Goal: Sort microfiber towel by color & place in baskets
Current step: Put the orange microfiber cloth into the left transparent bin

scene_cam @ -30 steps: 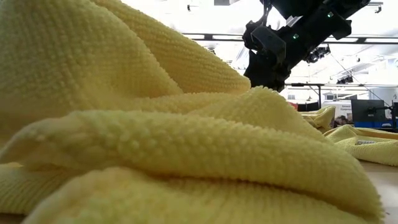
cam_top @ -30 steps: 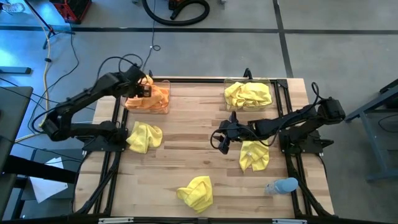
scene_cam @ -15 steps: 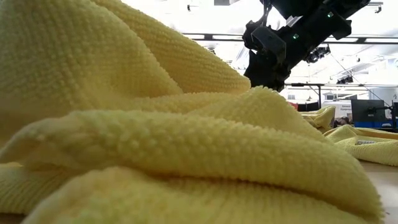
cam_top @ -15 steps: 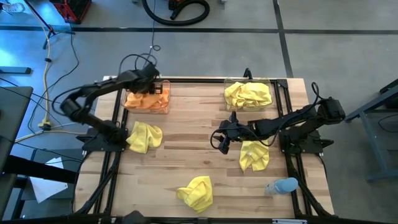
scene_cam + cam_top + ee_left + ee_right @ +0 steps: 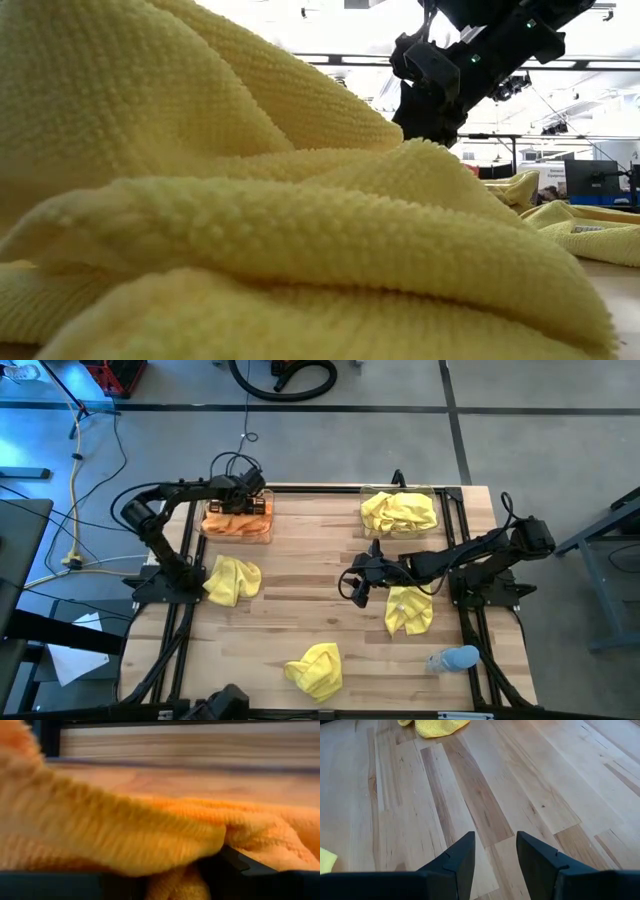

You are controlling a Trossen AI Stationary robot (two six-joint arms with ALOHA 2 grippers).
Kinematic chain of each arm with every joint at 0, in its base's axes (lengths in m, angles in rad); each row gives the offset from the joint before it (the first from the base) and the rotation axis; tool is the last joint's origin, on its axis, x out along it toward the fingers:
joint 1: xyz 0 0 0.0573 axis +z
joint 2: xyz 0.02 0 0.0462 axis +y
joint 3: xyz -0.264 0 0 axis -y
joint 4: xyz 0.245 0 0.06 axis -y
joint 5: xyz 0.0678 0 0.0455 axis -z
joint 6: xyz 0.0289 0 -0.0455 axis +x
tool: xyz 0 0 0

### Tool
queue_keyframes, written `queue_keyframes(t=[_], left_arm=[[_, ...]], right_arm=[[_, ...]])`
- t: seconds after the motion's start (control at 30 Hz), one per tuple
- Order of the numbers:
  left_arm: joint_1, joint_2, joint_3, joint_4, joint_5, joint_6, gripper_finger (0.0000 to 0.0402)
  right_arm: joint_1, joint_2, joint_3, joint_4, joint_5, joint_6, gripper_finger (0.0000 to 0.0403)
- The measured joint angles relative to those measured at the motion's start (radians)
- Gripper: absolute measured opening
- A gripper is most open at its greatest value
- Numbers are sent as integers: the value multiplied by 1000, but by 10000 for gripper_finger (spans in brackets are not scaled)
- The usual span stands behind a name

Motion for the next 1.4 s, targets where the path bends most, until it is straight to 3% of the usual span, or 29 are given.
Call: queue_keyframes(t=[0.37, 0.73, 0.97, 1.17, 1.4], left_arm=[[45, 33, 0, 79, -23, -20, 146], [41, 19, -2, 67, 16, 80, 146], [-1, -174, -8, -83, 52, 69, 146], [-56, -365, -6, -110, -29, 36, 146], [-105, -451, -5, -200, -19, -5, 146]], right_arm=[[0, 0, 0, -3, 0, 0, 138], [0, 0, 0, -11, 0, 11, 138], [0, 0, 0, -16, 0, 11, 138], [0, 0, 0, -16, 0, 11, 138], [0, 0, 0, -16, 0, 11, 138]])
